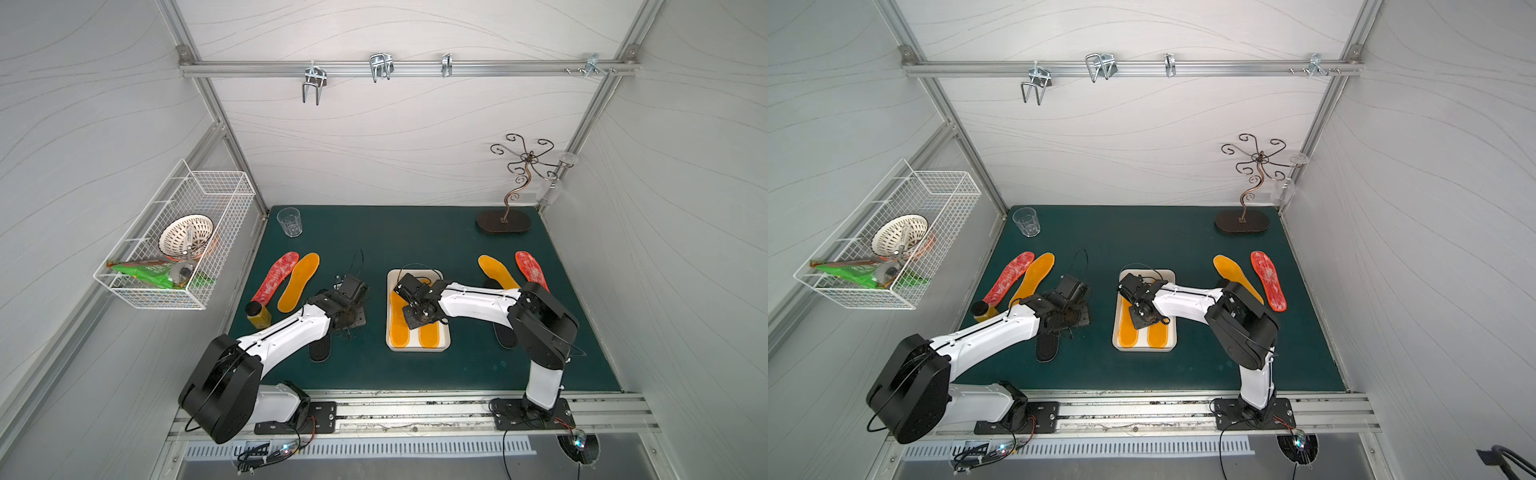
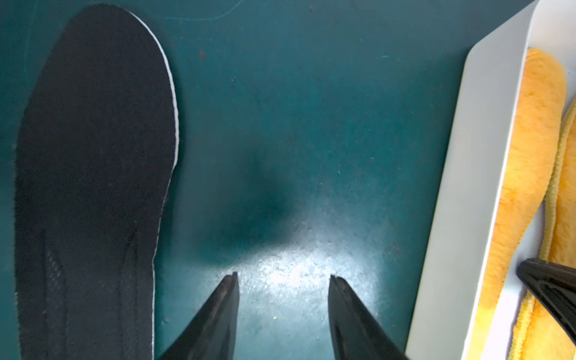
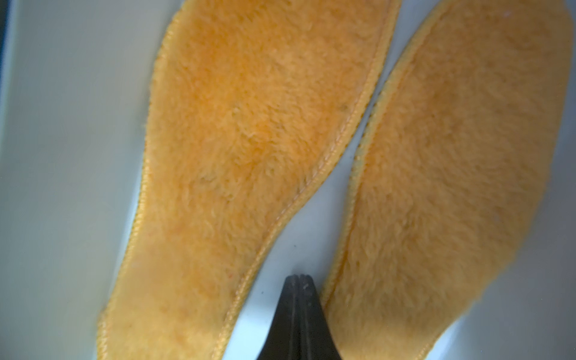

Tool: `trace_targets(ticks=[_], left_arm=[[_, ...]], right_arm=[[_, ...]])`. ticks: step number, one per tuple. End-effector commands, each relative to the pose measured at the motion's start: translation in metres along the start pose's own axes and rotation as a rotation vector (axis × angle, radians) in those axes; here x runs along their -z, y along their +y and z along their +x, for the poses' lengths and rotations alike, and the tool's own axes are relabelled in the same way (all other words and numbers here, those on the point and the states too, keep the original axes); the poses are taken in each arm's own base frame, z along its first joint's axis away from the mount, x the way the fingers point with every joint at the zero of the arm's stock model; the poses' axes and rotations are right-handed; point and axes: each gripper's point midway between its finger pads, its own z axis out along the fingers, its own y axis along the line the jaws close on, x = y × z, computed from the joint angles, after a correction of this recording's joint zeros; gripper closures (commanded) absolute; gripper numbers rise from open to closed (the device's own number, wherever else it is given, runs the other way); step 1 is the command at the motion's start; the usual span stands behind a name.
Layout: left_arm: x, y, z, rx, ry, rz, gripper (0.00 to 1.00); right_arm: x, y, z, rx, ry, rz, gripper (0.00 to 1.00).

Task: Put the insoles into the storage box
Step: Adjust the insole in the storage box.

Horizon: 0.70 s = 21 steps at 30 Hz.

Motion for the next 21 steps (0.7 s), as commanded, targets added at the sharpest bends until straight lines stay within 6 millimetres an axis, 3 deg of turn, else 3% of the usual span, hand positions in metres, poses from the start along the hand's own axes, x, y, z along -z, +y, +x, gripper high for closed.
trace_targets(ticks=[1, 15, 21], left_arm=[[0.004, 0.003, -0.006, -0.002, -0.021, -0.014, 0.49], [0.006, 0.021, -0.007, 0.035, -0.014, -0.044, 0.49], [0.012, 0.032, -0.012, 0.062, -0.028, -0.055, 0.48]], right_arm=[[-0.004, -0.014, 0.0, -0.013, 0.01, 0.066, 1.0], [-0.004, -0.032, 0.006, -0.014, 0.026, 0.114, 1.0], [0.005, -0.028, 0.001, -0.006, 0.011, 0.084, 1.0]])
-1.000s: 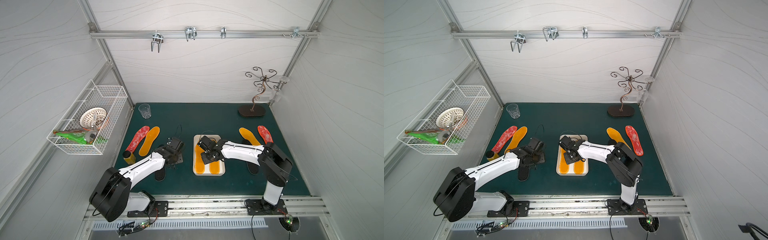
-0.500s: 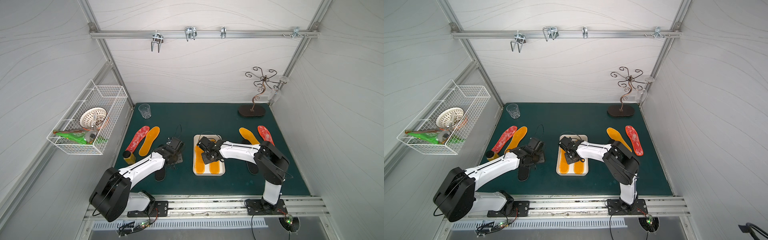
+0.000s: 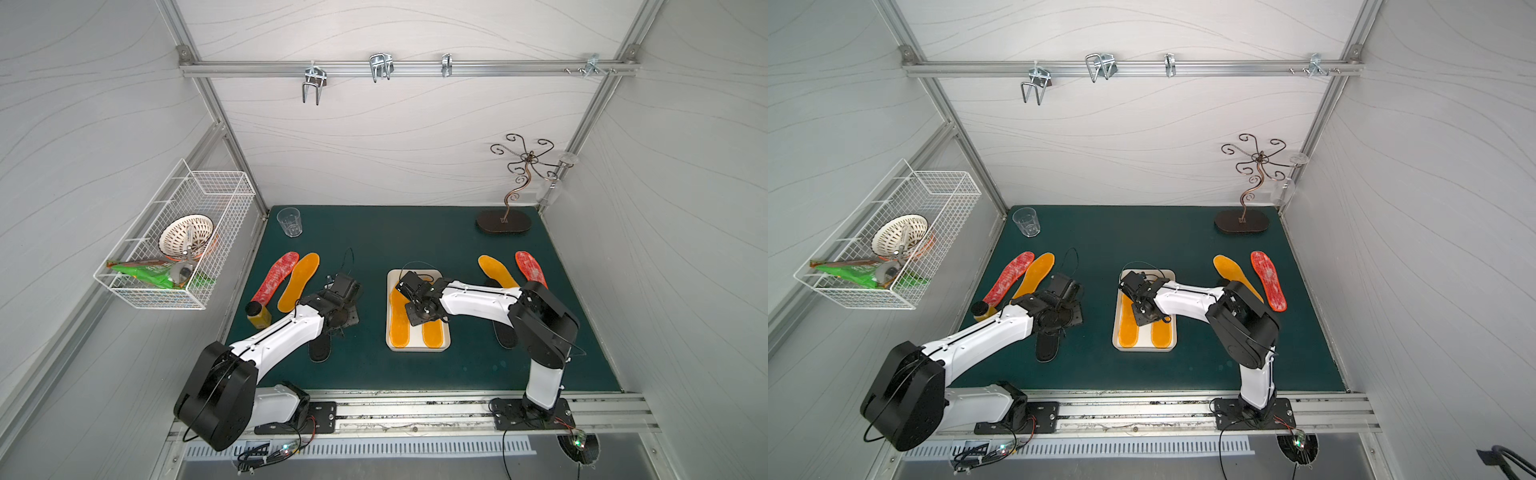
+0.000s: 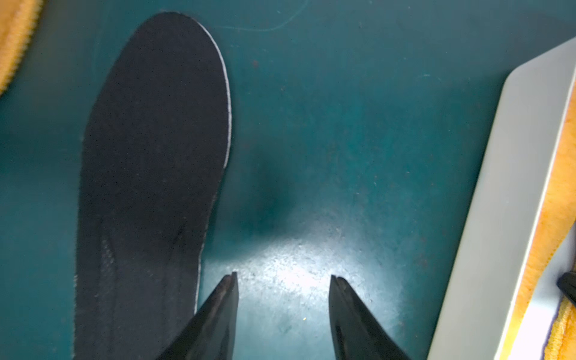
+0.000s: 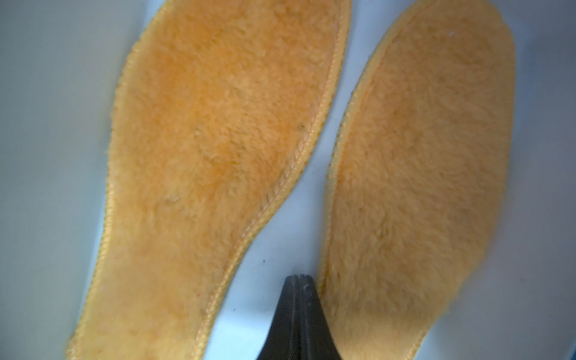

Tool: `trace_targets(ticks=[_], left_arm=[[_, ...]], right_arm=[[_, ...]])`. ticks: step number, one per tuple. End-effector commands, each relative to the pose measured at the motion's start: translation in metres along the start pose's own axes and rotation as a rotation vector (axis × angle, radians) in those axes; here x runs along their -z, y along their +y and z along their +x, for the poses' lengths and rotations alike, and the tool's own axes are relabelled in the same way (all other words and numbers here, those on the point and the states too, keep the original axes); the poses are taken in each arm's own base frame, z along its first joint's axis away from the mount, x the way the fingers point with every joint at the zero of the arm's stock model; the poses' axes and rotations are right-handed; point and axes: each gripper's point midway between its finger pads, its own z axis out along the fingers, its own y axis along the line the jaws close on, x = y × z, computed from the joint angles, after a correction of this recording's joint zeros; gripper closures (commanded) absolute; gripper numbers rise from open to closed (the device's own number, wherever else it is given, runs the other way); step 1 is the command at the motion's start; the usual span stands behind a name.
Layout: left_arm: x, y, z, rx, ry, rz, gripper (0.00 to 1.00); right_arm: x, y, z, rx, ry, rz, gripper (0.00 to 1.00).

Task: Put the insoles into the storage box
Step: Adjust the insole in the storage box, then pick up the insole from the center of the board.

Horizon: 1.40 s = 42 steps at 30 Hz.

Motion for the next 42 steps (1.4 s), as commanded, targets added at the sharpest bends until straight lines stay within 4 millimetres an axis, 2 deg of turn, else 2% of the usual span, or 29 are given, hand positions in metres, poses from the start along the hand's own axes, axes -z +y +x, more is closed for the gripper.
trace_targets(ticks=[1, 5, 6, 10, 14, 17, 21, 25, 30, 38, 42], left_arm=[[0.006, 0.008, -0.006, 0.003, -0.019, -0.01, 0.48], [0.009, 0.019, -0.011, 0.059, -0.012, 0.002, 0.45], [0.01, 0.023, -0.011, 0.079, -0.009, 0.003, 0.45], [0.014, 0.044, -0.018, 0.207, -0.008, 0.048, 0.44], [0.02, 0.07, -0.024, 0.358, -0.023, 0.094, 0.44], [0.02, 0.09, -0.025, 0.526, -0.038, 0.151, 0.44], [0.011, 0.106, -0.024, 0.699, -0.064, 0.235, 0.44], [0.0, 0.107, -0.016, 0.699, -0.012, 0.221, 0.44], [-0.017, 0.108, -0.007, 0.714, 0.039, 0.208, 0.44], [-0.026, 0.115, -0.003, 0.677, 0.06, 0.161, 0.44], [-0.032, 0.106, -0.002, 0.663, 0.089, 0.215, 0.46]], right_arm=[[0.009, -0.01, 0.005, 0.02, 0.022, 0.018, 0.95], [0.035, -0.004, -0.008, 0.033, -0.021, -0.034, 0.69], [0.043, -0.005, -0.011, 0.036, -0.036, -0.039, 0.66], [0.074, -0.01, -0.024, 0.039, -0.121, -0.061, 0.6], [0.092, -0.025, -0.031, 0.024, -0.2, -0.06, 0.58], [0.095, -0.038, -0.032, -0.004, -0.239, -0.062, 0.57], [0.091, -0.052, -0.031, -0.03, -0.269, -0.056, 0.57], [0.087, -0.057, -0.028, -0.03, -0.275, -0.058, 0.57], [0.084, -0.05, -0.027, -0.025, -0.273, -0.105, 0.56], [0.079, -0.05, -0.026, -0.056, -0.263, -0.159, 0.55], [0.077, -0.05, -0.026, -0.068, -0.258, -0.184, 0.55]])
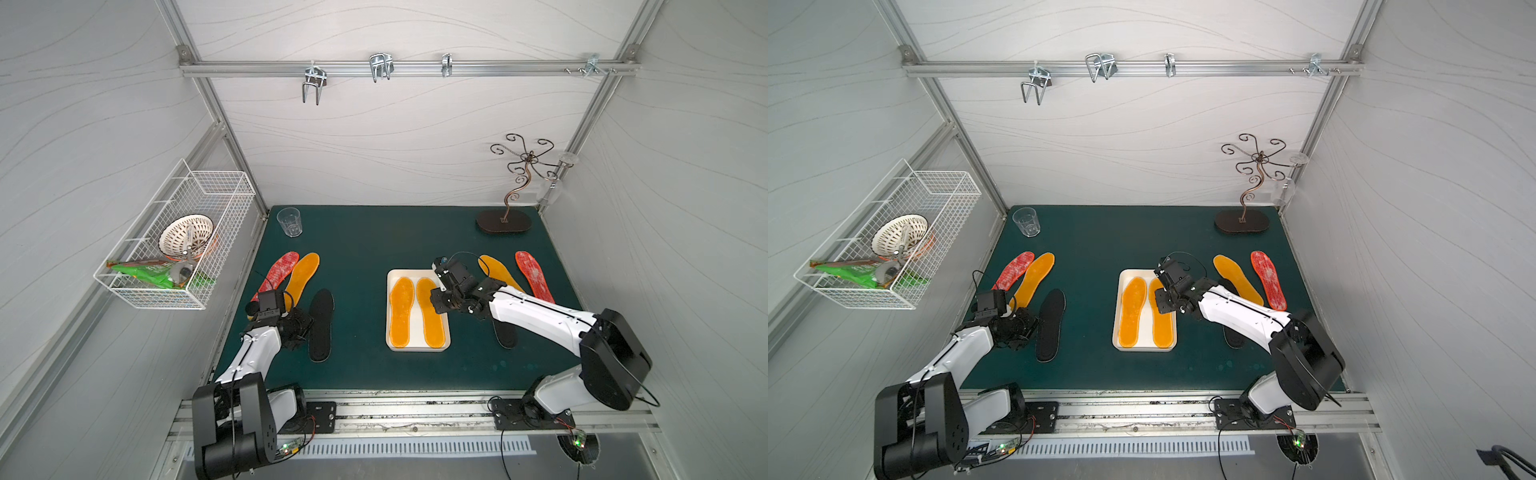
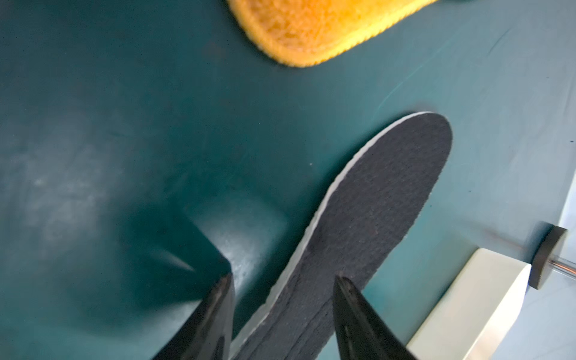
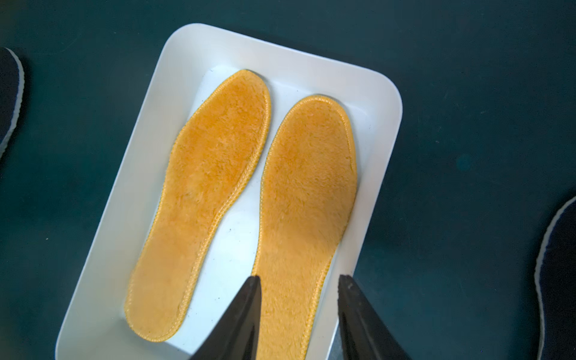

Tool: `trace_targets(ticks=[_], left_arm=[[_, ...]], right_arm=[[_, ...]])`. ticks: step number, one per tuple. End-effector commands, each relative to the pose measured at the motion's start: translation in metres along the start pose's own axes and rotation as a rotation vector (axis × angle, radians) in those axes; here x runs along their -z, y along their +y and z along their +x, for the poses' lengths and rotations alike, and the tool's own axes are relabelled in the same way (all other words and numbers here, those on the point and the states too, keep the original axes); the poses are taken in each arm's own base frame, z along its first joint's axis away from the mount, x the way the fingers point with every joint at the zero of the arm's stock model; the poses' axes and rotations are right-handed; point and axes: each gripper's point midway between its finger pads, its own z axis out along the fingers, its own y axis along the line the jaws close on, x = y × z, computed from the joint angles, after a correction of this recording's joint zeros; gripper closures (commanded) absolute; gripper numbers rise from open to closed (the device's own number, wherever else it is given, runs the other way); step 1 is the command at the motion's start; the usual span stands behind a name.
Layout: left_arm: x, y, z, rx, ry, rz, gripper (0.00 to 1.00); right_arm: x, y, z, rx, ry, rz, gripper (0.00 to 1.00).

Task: Put the insoles into the storage box
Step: Pick up the insole from the center of the board.

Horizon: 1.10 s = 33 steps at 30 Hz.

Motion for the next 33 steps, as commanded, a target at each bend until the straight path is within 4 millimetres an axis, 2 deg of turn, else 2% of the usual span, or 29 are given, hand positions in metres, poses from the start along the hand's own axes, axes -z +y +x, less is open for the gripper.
trace_targets(ticks=[1, 7, 12, 15, 16, 18, 20, 22, 33], left_arm=[[-0.011, -0.004, 0.004, -0.029, 0.038, 0.033, 0.48], [-0.011, -0.02, 0.019, -0.117, 0.062, 0.025, 0.63], [-0.014, -0.031, 0.032, -0.111, 0.093, 0.058, 0.74], [-0.017, -0.036, 0.039, -0.126, 0.104, 0.063, 0.91], [-0.018, -0.037, 0.043, -0.136, 0.108, 0.061, 0.93], [-0.019, -0.04, 0.05, -0.151, 0.125, 0.058, 0.93], [-0.021, -0.043, 0.056, -0.171, 0.146, 0.06, 1.0], [-0.023, -0.043, 0.061, -0.191, 0.168, 0.045, 0.99], [-0.016, -0.056, 0.063, -0.269, 0.162, 0.073, 1.0]], right_arm=[[0.004, 0.006, -0.006, -0.014, -0.025, -0.05, 0.56], [-0.001, 0.006, -0.004, -0.022, -0.01, -0.055, 0.56], [-0.005, 0.005, -0.002, -0.041, -0.001, -0.072, 0.55], [-0.006, 0.003, 0.0, -0.047, 0.002, -0.072, 0.55], [-0.007, 0.002, 0.0, -0.049, 0.003, -0.071, 0.55], [-0.008, 0.001, 0.001, -0.054, 0.006, -0.073, 0.55], [-0.009, 0.001, 0.001, -0.064, 0.008, -0.084, 0.55], [-0.01, 0.0, 0.002, -0.073, 0.012, -0.088, 0.55], [-0.012, -0.003, 0.004, -0.073, -0.002, -0.089, 0.54]])
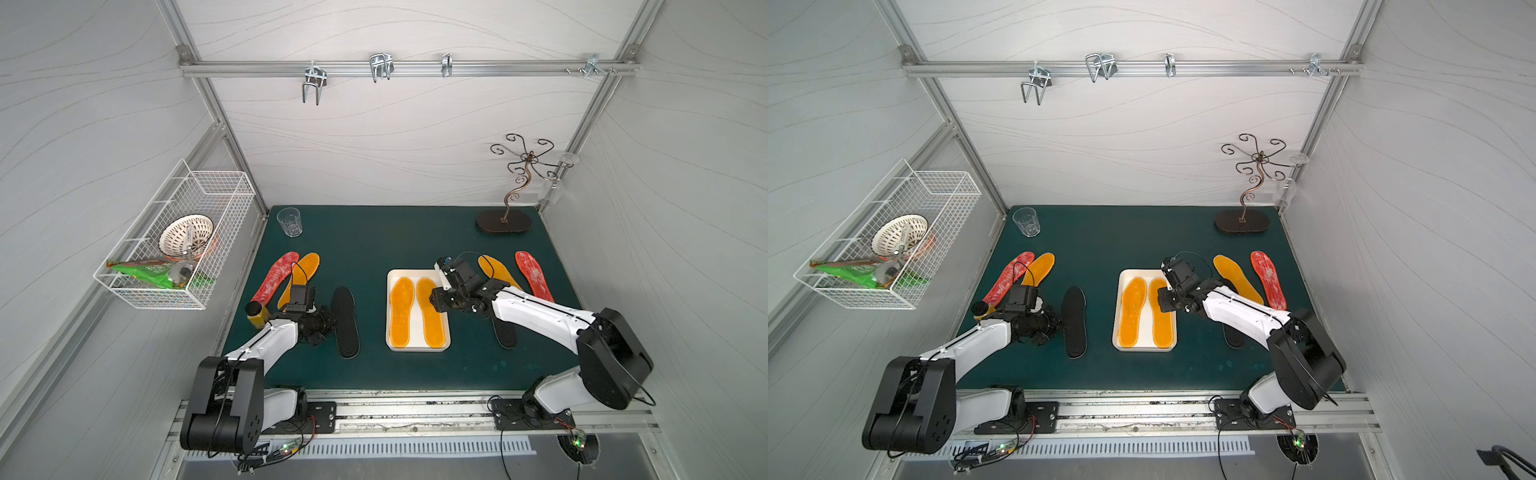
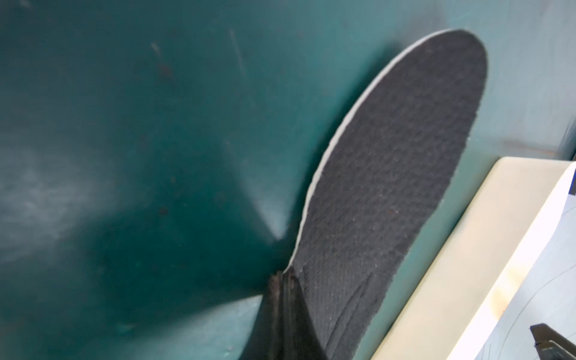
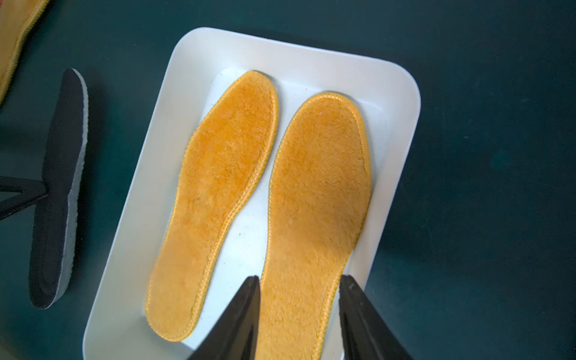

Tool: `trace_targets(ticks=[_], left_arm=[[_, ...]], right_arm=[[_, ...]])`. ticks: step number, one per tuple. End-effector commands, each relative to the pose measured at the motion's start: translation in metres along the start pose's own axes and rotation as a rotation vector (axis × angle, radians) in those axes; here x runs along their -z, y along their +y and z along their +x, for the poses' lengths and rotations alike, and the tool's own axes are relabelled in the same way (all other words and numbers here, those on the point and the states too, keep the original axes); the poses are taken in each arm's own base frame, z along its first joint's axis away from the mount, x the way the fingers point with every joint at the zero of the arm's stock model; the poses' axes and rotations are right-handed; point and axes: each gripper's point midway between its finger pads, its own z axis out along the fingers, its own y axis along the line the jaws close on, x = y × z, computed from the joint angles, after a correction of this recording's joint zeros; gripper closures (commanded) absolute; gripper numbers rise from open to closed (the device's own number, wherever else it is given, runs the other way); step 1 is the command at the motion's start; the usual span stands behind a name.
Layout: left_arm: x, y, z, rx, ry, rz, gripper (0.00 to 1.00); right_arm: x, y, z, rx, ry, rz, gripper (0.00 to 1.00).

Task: Put the insoles into the storage box
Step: Pick up the insole from the center of the board.

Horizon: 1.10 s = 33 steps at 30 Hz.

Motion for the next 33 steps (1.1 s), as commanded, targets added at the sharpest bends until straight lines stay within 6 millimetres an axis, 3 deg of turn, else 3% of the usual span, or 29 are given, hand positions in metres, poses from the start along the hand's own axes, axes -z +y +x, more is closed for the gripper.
trace_targets(ticks=[1, 11, 21, 23, 24, 27, 33], left_arm=[[0.008, -0.015, -0.003, -0.055, -0.007, 0.027, 1.0], [0.03, -0.025, -0.007, -0.111, -0.055, 0.049, 1.0], [0.023, -0.026, -0.004, -0.113, -0.029, 0.059, 1.0], [0.021, -0.024, -0.004, -0.115, -0.019, 0.044, 0.94], [0.021, -0.023, -0.003, -0.112, -0.013, 0.033, 0.85], [0.019, -0.017, -0.001, -0.105, 0.006, -0.003, 0.7], [0.019, -0.008, -0.001, -0.134, 0.026, -0.067, 0.63]], right_arm=[[-0.002, -0.001, 0.001, -0.013, -0.007, -0.006, 0.54], [0.004, -0.001, -0.002, -0.001, -0.041, -0.017, 0.54], [0.004, -0.001, -0.002, 0.001, -0.042, -0.014, 0.53], [0.005, -0.001, -0.002, 0.003, -0.045, -0.015, 0.53], [0.005, -0.002, -0.002, 0.001, -0.045, -0.015, 0.53], [0.007, -0.001, -0.003, 0.004, -0.05, -0.018, 0.53], [0.01, -0.001, -0.004, 0.004, -0.063, -0.022, 0.52]])
